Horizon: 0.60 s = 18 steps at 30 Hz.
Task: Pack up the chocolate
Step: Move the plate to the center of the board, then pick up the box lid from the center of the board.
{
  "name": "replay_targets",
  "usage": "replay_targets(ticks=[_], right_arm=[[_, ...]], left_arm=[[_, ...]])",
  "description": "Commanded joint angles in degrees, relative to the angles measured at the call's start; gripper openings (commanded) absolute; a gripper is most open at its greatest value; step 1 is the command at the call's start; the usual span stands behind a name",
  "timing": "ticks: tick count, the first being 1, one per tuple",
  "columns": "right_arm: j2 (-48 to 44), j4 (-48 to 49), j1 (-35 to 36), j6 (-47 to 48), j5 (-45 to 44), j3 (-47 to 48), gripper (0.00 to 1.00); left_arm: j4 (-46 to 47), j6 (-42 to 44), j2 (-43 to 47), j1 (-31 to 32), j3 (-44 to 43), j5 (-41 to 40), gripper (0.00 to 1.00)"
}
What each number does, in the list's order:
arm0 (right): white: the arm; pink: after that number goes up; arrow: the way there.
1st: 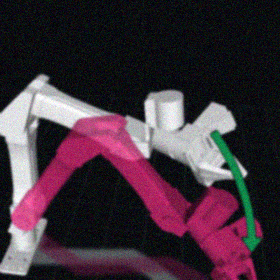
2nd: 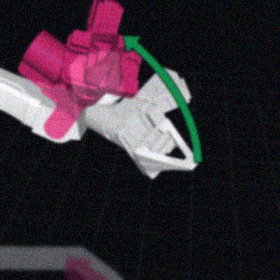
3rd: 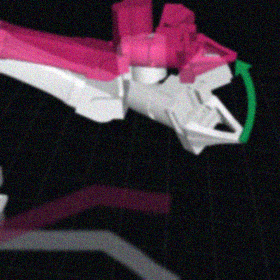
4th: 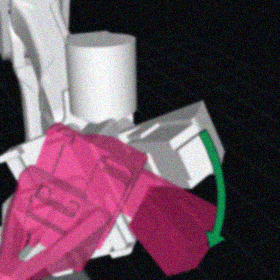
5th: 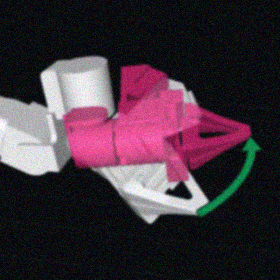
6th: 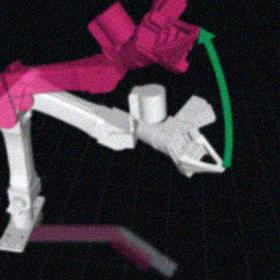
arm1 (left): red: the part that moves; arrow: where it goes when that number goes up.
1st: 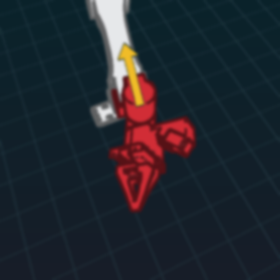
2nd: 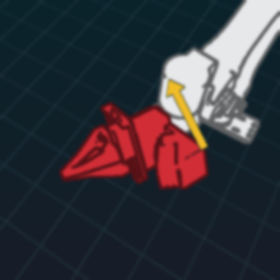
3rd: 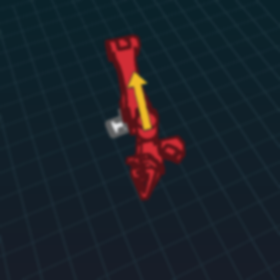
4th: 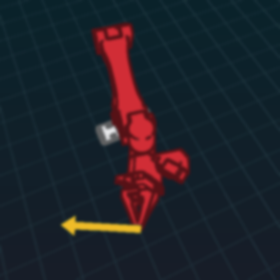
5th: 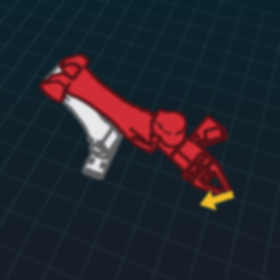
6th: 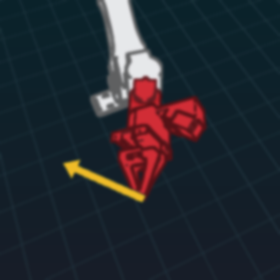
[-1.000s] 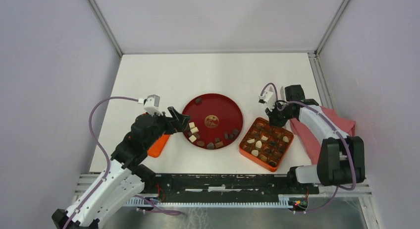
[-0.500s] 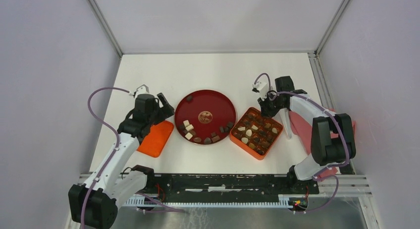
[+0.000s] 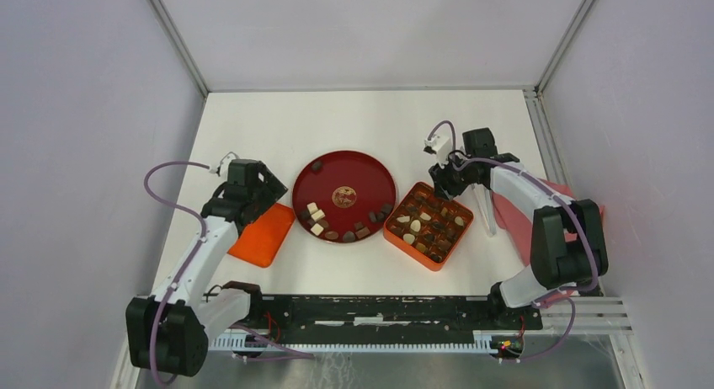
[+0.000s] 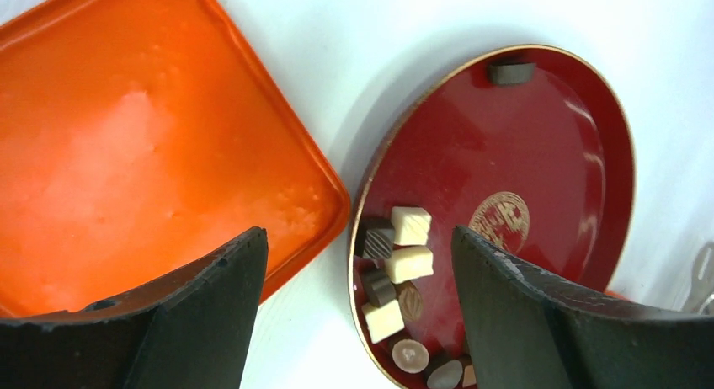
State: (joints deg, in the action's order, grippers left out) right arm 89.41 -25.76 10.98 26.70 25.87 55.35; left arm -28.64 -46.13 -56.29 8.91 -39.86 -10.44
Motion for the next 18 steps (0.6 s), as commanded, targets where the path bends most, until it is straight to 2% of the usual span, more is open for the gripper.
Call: replay_targets(ticks=[1,5,9,14,16,18], right_arm=[[-5.4,-0.4,-0.3,1.6,-0.2,1.3,0.50],[-9.5,-3.1,-0.5,3.6,0.8,4.0,0.56],[-15.3,-2.6,-0.5,4.2,7.7,6.0,0.58],[-22.1,9.0,-0.4,-1.5,22.3,-1.4,0.60],[-22.6,9.2,-0.4,-0.5,25.9,-3.1,0.60],[-22.8,8.8,-0.5,0.4,26.6,-4.7,0.61]], left_arm=[[-1.0,-6.3,-5.7,-1.5,-3.7,-2.1,0.84],[-2.0,-8.7,-10.8,-3.9,-5.8,-1.9,0.80],[-5.8,-10.1,-18.5,-5.2,-10.6,-1.9,0.76],[-8.0,-10.6,-27.3,-6.7,-14.7,-1.1,0.64],[-8.1,-10.6,-29.4,-7.2,-15.3,-0.2,0.57],[-8.0,-10.8,-30.8,-7.3,-15.7,-0.3,0.56]])
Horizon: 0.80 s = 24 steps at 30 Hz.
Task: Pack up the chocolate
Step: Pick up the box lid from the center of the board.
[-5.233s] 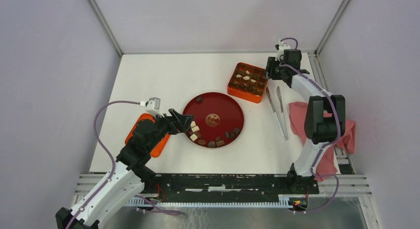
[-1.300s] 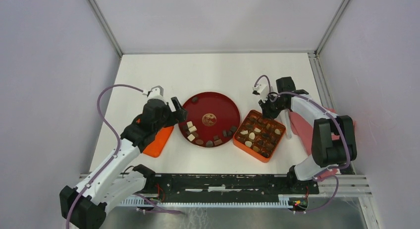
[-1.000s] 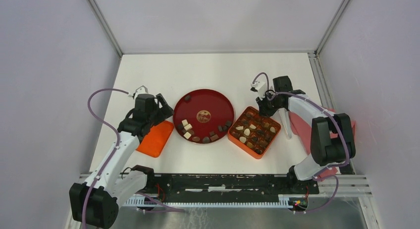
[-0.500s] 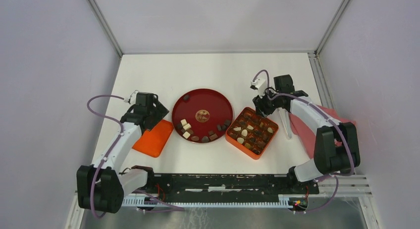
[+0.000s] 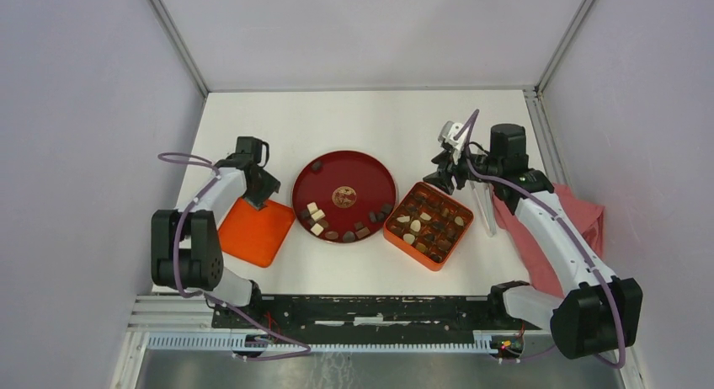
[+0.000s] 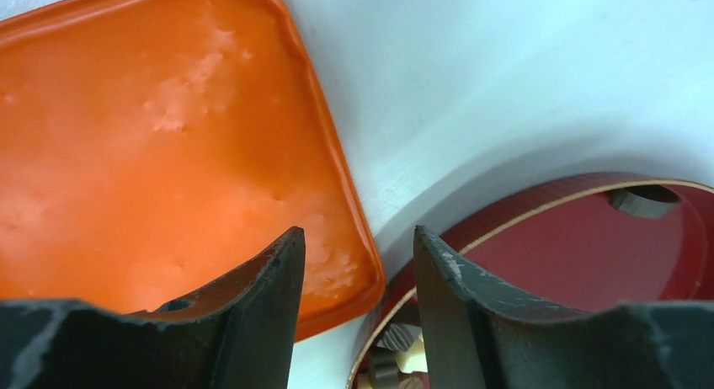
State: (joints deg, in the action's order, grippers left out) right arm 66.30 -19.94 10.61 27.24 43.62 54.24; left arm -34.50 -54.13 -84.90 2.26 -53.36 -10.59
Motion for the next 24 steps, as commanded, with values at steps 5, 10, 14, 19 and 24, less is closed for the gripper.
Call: replay_targets(ticks=[5,10,14,19,24], right_arm=[[0.2,3.6,-0.1,0.0,10.4,-5.5,0.60],[0.1,3.0,-0.1,0.6,11.2,-5.5,0.60],[-0.1,2.7,-0.1,0.7,11.8,-5.6,0.60],[-0.2,1.9,-0.1,1.1,11.6,-5.4,0.61],[-0.3,1.3,-0.1,1.4,12.1,-5.2,0.61]], left_arm=[[-4.1,-2.8,-7.1,-0.9,-4.9,0.1,0.55],[-7.7,-2.1,-12.0,-1.1,-9.7,-0.2,0.50],[-8.9,-2.2,-14.5,-1.2,-12.0,-0.5,0.48],[-9.8,-2.1,-17.1,-1.8,-13.1,0.5,0.46],[-9.4,-2.4,-18.7,-2.1,-13.2,2.1,0.41]])
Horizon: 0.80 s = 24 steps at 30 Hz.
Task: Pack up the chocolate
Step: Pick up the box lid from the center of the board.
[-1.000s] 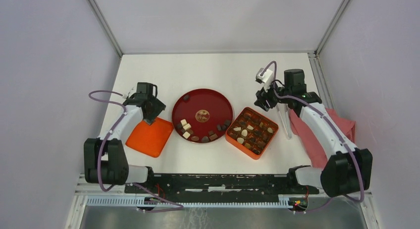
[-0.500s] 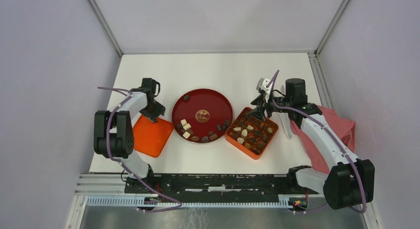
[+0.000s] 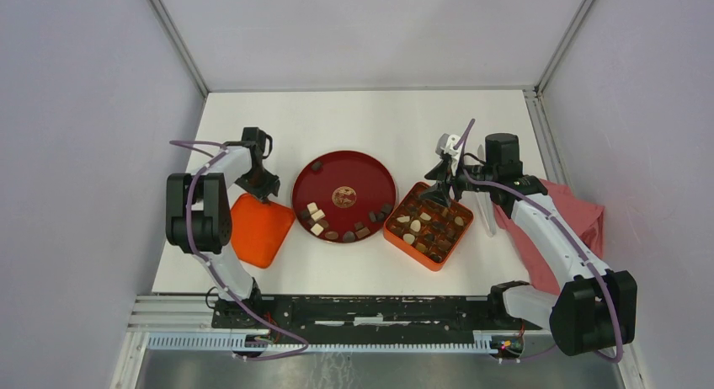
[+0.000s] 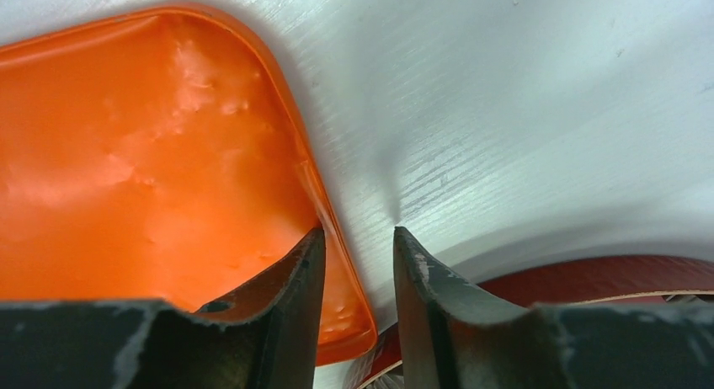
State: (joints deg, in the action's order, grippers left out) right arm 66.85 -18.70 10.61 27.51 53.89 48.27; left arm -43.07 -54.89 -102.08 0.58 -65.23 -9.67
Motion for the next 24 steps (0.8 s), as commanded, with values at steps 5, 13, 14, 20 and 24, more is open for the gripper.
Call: replay_targets(ticks=[5,13,14,20,24], right_arm=[[-1.0,-0.5,-0.1,1.1,3.0,1.0,0.61],[-2.4,-0.6,-0.1,1.2,3.5,0.9,0.63],[-2.5,-0.6,-0.1,1.2,3.6,0.9,0.63],[-2.8,-0.4,-0.1,1.1,4.3,0.6,0.63],[-2.9,1.6,-0.1,-1.0,5.8,-0.4,0.63]], left_arm=[[0.2,-3.1,-1.4,-0.4,-0.3,1.1,0.35],[0.3,-1.7,-3.8,-0.4,0.0,2.7,0.17],[0.0,-1.1,-3.7,-0.4,-0.1,2.5,0.13],[-7.2,5.1,-0.8,-0.3,-3.8,-7.9,0.02],[-8.4,8.5,5.8,-0.3,-3.4,-13.9,0.02]])
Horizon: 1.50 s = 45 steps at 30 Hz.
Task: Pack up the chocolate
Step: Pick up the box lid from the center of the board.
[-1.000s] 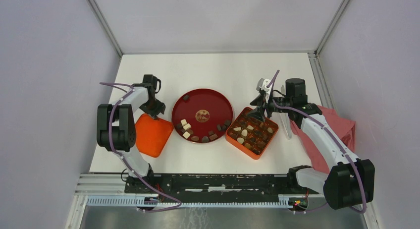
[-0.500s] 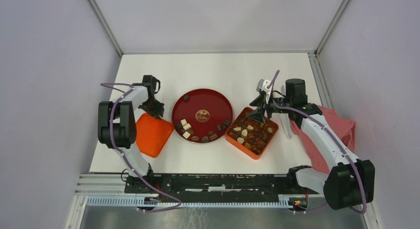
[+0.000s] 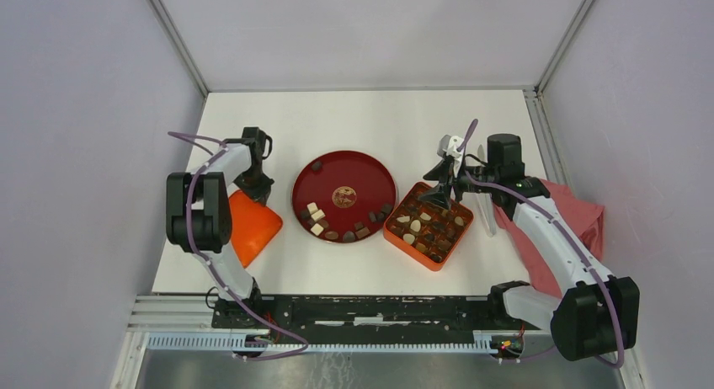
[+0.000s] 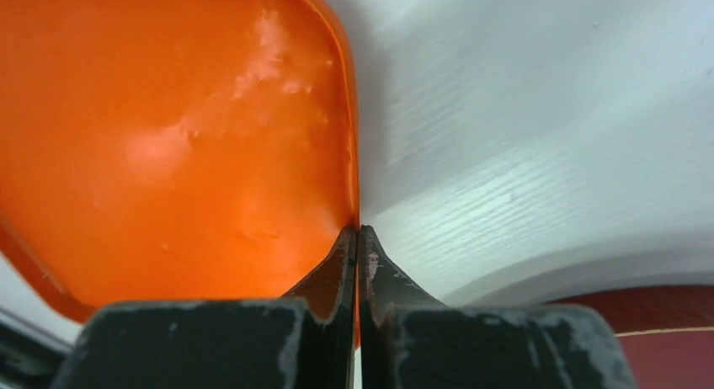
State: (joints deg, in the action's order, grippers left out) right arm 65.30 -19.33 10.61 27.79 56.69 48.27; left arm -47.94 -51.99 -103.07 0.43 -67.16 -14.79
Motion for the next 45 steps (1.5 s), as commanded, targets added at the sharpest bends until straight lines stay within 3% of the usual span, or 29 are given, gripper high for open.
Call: replay_targets(ticks=[1,4,11,17,25,35,45], right_arm=[[-1.4,2.9,0.0,-1.9,3.4,-0.7,0.63],[-1.6,5.4,0.0,-3.7,5.5,-2.0,0.63],[-3.5,20.9,2.2,-10.4,7.1,-8.8,0.67],[-1.0,20.7,9.0,-9.0,4.4,-3.3,0.71],[8.8,10.1,26.2,-12.1,-11.6,14.3,0.73],[17.0,7.3,44.6,-12.1,-34.8,25.6,0.72],[22.5,15.0,49.9,-23.7,-49.4,30.4,0.73]], left_arm=[[-3.4,6.2,8.5,-0.2,-1.3,-9.0,0.02],[-2.3,7.8,14.3,-0.2,-0.4,-7.7,0.02],[2.4,7.2,28.3,-0.2,5.3,1.1,0.02],[6.1,3.1,39.1,-0.1,11.2,9.5,0.02],[3.7,-3.9,52.3,-0.1,11.3,14.0,0.02],[4.2,-16.5,59.7,0.0,8.1,17.9,0.02],[9.0,-25.4,61.1,0.3,6.7,17.4,0.02]])
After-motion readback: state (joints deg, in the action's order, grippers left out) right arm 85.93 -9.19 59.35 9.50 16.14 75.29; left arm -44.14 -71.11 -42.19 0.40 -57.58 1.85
